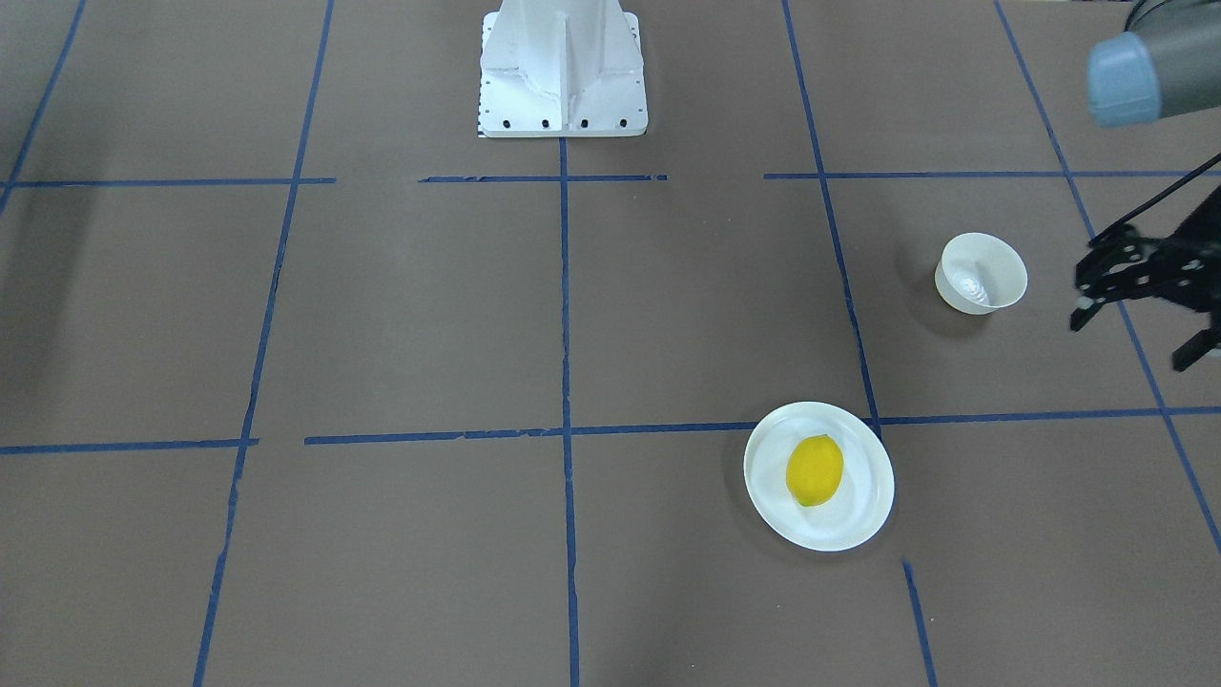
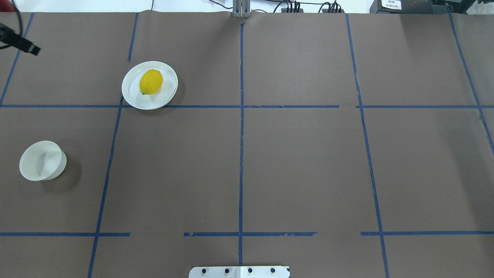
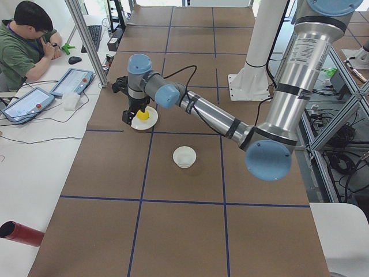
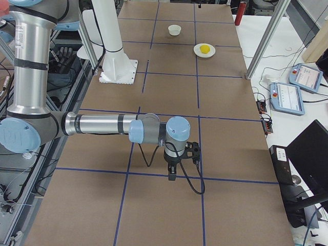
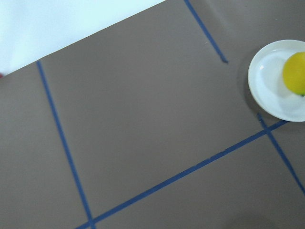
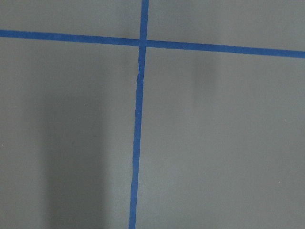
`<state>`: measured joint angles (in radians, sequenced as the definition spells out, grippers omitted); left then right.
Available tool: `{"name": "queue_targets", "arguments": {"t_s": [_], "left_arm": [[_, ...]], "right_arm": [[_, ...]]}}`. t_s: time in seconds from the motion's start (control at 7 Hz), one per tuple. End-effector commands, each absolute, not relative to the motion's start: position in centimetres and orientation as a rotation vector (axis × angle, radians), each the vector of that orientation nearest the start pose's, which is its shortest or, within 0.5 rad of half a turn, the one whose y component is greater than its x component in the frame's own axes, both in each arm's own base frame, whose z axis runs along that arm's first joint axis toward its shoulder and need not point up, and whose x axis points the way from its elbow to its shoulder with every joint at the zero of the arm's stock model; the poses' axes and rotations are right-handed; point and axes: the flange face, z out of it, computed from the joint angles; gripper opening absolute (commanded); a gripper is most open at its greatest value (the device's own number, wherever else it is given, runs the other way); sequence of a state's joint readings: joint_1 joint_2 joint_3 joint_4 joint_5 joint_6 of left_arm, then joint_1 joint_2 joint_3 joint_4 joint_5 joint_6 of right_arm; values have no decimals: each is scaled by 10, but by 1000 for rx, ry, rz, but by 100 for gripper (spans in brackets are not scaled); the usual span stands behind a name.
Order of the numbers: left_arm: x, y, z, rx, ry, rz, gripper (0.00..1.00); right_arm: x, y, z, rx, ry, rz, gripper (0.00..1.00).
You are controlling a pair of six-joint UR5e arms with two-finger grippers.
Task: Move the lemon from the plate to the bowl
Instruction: 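Move the left gripper over the yellow lemon on the white plate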
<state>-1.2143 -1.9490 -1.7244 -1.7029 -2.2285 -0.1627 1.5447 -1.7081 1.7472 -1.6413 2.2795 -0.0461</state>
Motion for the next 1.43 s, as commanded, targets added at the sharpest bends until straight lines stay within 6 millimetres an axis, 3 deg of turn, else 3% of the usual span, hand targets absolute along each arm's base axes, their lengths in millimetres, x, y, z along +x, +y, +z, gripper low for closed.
{"name": "queue_targets", "arguments": {"t_s": [0.0, 0.14, 0.57, 0.86, 1.29], "left_arm": [[241, -641, 321, 420, 803, 440, 99], [262, -644, 322, 417, 786, 451, 99], [361, -669, 348, 371, 804, 401, 99], [393, -664, 363, 333, 812, 399, 99], [421, -650, 375, 297, 808, 429, 99]], "right_arm": [[57, -432, 647, -24, -709, -58, 100], [57, -432, 647, -24, -709, -58, 100], [57, -432, 647, -24, -709, -58, 100], [57, -432, 647, -24, -709, -58, 100], [57, -432, 647, -24, -709, -58, 100]]}}
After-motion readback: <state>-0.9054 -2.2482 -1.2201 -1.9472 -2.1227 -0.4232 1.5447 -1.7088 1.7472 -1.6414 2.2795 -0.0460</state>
